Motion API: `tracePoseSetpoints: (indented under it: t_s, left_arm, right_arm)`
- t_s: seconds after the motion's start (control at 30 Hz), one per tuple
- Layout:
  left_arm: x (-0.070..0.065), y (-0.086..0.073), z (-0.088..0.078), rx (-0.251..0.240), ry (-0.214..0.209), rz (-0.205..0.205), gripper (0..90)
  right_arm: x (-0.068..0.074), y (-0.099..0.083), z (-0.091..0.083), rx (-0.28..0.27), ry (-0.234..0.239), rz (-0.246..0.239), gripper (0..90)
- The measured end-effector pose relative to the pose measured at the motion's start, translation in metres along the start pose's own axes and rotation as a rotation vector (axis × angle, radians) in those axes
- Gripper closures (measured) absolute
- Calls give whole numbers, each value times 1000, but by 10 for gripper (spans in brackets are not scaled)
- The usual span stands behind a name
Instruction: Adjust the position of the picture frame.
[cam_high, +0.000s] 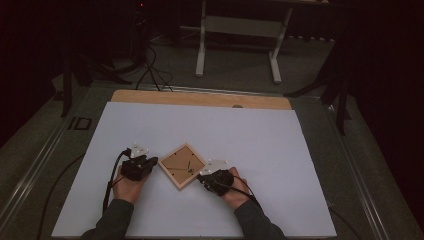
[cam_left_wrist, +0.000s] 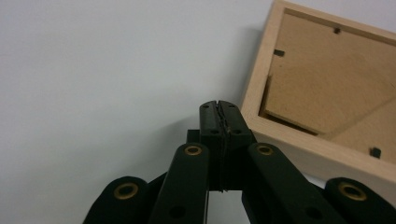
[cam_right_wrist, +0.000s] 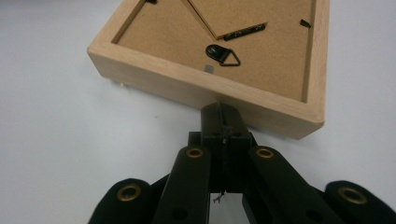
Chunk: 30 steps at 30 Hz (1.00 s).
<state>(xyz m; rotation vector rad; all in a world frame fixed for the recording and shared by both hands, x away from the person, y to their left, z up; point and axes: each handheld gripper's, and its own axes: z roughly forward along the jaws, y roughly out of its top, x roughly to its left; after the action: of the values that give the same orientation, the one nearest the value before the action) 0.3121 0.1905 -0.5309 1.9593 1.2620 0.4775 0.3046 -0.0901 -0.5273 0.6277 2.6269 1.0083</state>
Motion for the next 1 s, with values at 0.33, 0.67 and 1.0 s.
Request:
tracePoseSetpoints:
  t_s: [0.33,0.67,1.0]
  left_arm:
    - [-9,0,2,8,-31,17,894]
    - [-25,-1,7,30,-65,54,894]
    - [-31,0,8,31,-67,52,894]
  right_arm:
    - [-12,-3,-2,-5,-42,55,899]
    - [-25,-9,-6,-4,-86,110,899]
    - [-21,-13,-8,19,-50,105,898]
